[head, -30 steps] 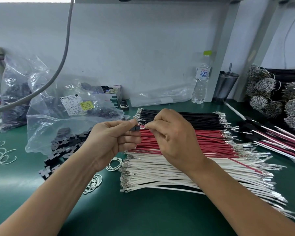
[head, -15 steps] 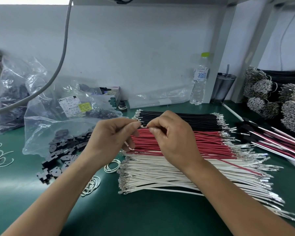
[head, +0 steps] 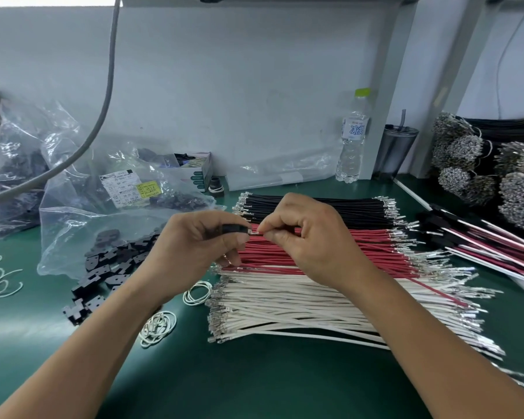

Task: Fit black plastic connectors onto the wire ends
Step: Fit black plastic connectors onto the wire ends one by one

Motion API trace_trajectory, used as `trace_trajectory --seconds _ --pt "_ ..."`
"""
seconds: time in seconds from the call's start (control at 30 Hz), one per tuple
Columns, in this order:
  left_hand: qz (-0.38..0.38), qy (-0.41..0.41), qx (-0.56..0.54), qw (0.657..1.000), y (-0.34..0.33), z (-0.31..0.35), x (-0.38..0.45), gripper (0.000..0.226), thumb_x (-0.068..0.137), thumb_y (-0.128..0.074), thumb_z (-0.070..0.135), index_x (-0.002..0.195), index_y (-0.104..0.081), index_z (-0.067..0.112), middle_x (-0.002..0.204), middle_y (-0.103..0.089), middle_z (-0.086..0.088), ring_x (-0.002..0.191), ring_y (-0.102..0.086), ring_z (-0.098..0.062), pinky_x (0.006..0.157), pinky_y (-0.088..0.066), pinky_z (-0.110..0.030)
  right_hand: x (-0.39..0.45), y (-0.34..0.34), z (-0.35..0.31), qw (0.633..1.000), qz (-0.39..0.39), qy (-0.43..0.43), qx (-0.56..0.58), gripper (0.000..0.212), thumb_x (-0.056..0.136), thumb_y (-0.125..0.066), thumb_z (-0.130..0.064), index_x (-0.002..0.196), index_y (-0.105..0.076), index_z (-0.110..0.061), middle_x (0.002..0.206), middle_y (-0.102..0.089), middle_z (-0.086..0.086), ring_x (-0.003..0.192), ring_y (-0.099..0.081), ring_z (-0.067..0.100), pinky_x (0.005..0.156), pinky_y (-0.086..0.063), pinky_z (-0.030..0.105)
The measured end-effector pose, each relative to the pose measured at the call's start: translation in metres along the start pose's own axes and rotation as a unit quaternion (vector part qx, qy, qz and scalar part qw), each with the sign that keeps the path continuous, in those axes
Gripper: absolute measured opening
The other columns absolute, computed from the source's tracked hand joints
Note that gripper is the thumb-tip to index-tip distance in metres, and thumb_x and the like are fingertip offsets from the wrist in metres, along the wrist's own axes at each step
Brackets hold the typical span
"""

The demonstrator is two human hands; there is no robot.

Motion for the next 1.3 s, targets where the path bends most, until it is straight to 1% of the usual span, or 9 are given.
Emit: trace_trajectory --seconds 0.2,0.37,0.57,0.7,0.8,0.93,1.07,1.2,1.3 --pt "-0.023 0.004 0.018 1.000 -0.002 -0.006 0.002 0.019 0.082 -0.074 0.033 0.100 -0.079 0.030 0.079 -0.076 -0.010 0.066 -0.075 -0.023 0.062 -0.060 -0.026 0.000 0.000 0.003 0.998 0.000 -0.050 0.028 0.011 0.087 -0.075 -0.011 0.087 -0.077 -0.022 0.085 -0.065 -0.013 0.085 -0.061 0.003 0.074 -0.042 0.011" --pt "0.008 -0.023 0.049 0.999 -0.001 -0.007 0.000 0.018 0.082 -0.074 0.033 0.099 -0.079 0.033 0.078 -0.076 -0.007 0.064 -0.075 -0.024 0.063 -0.064 -0.035 -0.003 -0.006 -0.003 0.999 0.014 -0.035 -0.031 0.006 0.090 -0.072 -0.015 0.090 -0.075 -0.020 0.087 -0.062 -0.012 0.084 -0.060 0.006 0.079 -0.051 0.031" --pt "0.039 -0.036 0.138 0.989 -0.002 -0.009 0.000 0.017 0.090 -0.077 0.020 0.097 -0.078 0.036 0.074 -0.076 0.001 0.063 -0.075 -0.016 0.065 -0.063 -0.038 -0.004 -0.009 -0.012 0.992 0.032 0.000 -0.121 0.007 0.093 -0.067 -0.018 0.091 -0.074 -0.019 0.088 -0.059 -0.012 0.080 -0.057 0.007 0.073 -0.052 0.037" --pt "0.029 0.020 0.016 0.999 -0.006 -0.005 -0.001 0.018 0.082 -0.076 0.033 0.097 -0.081 0.026 0.081 -0.078 -0.010 0.067 -0.076 -0.025 0.067 -0.064 -0.034 -0.003 -0.005 -0.010 0.995 0.039 -0.014 -0.091 0.006 0.092 -0.069 -0.023 0.087 -0.074 -0.021 0.085 -0.060 -0.014 0.079 -0.058 0.006 0.074 -0.052 0.038" --pt "0.017 0.033 -0.001 0.999 -0.006 -0.003 -0.002 0.021 0.080 -0.076 0.029 0.098 -0.081 0.019 0.082 -0.078 -0.013 0.067 -0.076 -0.027 0.064 -0.062 -0.027 -0.001 -0.003 -0.012 0.993 0.032 0.000 -0.118 0.005 0.091 -0.070 -0.023 0.086 -0.072 -0.022 0.084 -0.058 -0.015 0.078 -0.056 0.006 0.073 -0.052 0.038" --pt "-0.034 0.066 -0.092 0.993 -0.002 0.001 -0.004 0.028 0.078 -0.079 0.027 0.100 -0.080 0.009 0.087 -0.076 -0.020 0.068 -0.075 -0.028 0.066 -0.063 -0.031 -0.001 0.002 -0.008 1.000 -0.007 -0.028 0.006 0.006 0.088 -0.076 -0.019 0.084 -0.073 -0.024 0.083 -0.066 -0.013 0.081 -0.061 0.006 0.072 -0.049 0.019" --pt "-0.057 0.093 -0.161 0.981 0.000 0.004 -0.003 0.036 0.073 -0.080 0.025 0.104 -0.080 0.007 0.091 -0.077 -0.021 0.071 -0.076 -0.027 0.070 -0.065 -0.034 -0.001 0.005 -0.008 0.998 0.008 -0.038 0.047 0.011 0.084 -0.079 -0.016 0.079 -0.074 -0.025 0.077 -0.068 -0.012 0.075 -0.063 0.006 0.066 -0.046 0.015" --pt "-0.036 0.090 -0.131 0.987 -0.001 0.005 -0.003 0.037 0.073 -0.081 0.027 0.105 -0.080 0.011 0.094 -0.078 -0.022 0.074 -0.077 -0.030 0.073 -0.064 -0.037 0.000 0.011 -0.009 0.999 0.022 -0.001 -0.049 0.008 0.084 -0.077 -0.017 0.079 -0.073 -0.023 0.076 -0.061 -0.014 0.072 -0.058 0.007 0.068 -0.049 0.029" --pt "-0.022 0.090 -0.138 0.986 -0.001 0.005 -0.003 0.036 0.071 -0.082 0.025 0.104 -0.080 0.010 0.094 -0.077 -0.023 0.073 -0.078 -0.030 0.069 -0.065 -0.035 0.000 0.017 -0.006 0.998 0.030 -0.002 -0.063 0.009 0.084 -0.077 -0.018 0.079 -0.073 -0.025 0.077 -0.060 -0.015 0.074 -0.059 0.006 0.070 -0.052 0.037"
Point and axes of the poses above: each hand's wrist, its own x-axis towards the middle knuckle, its own y-axis out of the back of the hand, z = x × y, the point moved 3 cm from there along x, towards the middle knuckle
